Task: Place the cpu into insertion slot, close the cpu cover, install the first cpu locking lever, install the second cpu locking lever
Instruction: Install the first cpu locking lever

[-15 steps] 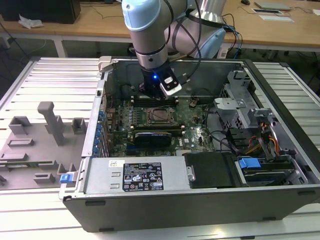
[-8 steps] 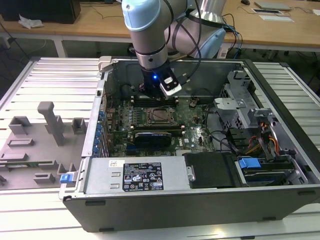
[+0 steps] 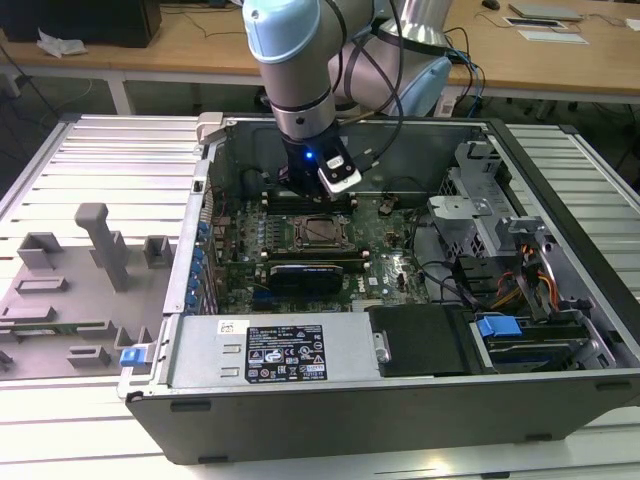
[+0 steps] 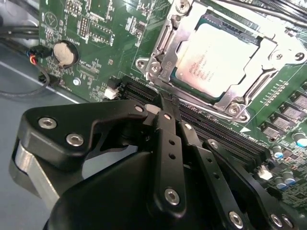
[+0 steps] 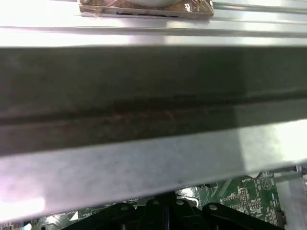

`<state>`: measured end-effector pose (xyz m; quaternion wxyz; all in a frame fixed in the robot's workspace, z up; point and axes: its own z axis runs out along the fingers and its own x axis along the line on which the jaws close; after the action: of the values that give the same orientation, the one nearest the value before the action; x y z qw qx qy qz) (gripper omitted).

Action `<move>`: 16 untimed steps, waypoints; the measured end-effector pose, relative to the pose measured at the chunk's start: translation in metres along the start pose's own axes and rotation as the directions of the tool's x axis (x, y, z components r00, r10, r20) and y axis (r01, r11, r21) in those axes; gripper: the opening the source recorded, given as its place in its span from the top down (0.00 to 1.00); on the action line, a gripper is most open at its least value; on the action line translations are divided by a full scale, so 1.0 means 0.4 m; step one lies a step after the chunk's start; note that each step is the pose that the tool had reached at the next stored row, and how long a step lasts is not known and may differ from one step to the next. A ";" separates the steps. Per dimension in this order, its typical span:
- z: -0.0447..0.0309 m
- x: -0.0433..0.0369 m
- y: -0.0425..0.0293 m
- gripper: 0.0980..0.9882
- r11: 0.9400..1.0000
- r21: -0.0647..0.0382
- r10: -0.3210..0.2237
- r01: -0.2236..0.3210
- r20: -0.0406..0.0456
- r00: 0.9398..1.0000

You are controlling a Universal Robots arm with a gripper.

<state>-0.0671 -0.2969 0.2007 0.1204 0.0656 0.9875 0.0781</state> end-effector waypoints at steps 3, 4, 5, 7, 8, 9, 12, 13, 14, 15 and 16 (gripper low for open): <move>0.003 0.001 0.000 0.99 1.000 0.005 0.019 -0.019 0.003 1.000; 0.005 0.001 0.000 0.99 1.000 0.006 0.026 -0.026 0.005 1.000; 0.005 0.001 0.000 0.99 1.000 0.007 0.029 -0.029 0.005 1.000; 0.007 0.002 -0.001 0.99 0.999 0.008 0.034 -0.034 0.006 0.999; 0.007 0.002 -0.001 0.99 0.999 0.008 0.035 -0.035 0.006 0.999; 0.008 0.002 -0.001 0.99 0.999 0.009 0.035 -0.035 0.006 0.999; 0.008 0.002 -0.001 0.99 0.999 0.008 0.035 -0.035 0.006 0.999; 0.009 0.002 -0.001 0.99 0.999 0.008 0.035 -0.035 0.007 0.999; 0.009 0.002 -0.002 0.99 0.999 0.008 0.035 -0.035 0.007 0.999; 0.009 0.002 -0.002 0.99 0.999 0.008 0.035 -0.035 0.006 0.999; 0.009 0.002 -0.003 0.99 0.999 0.008 0.035 -0.035 0.006 0.999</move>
<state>-0.0671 -0.2973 0.1969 0.1219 0.0837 0.9861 0.0758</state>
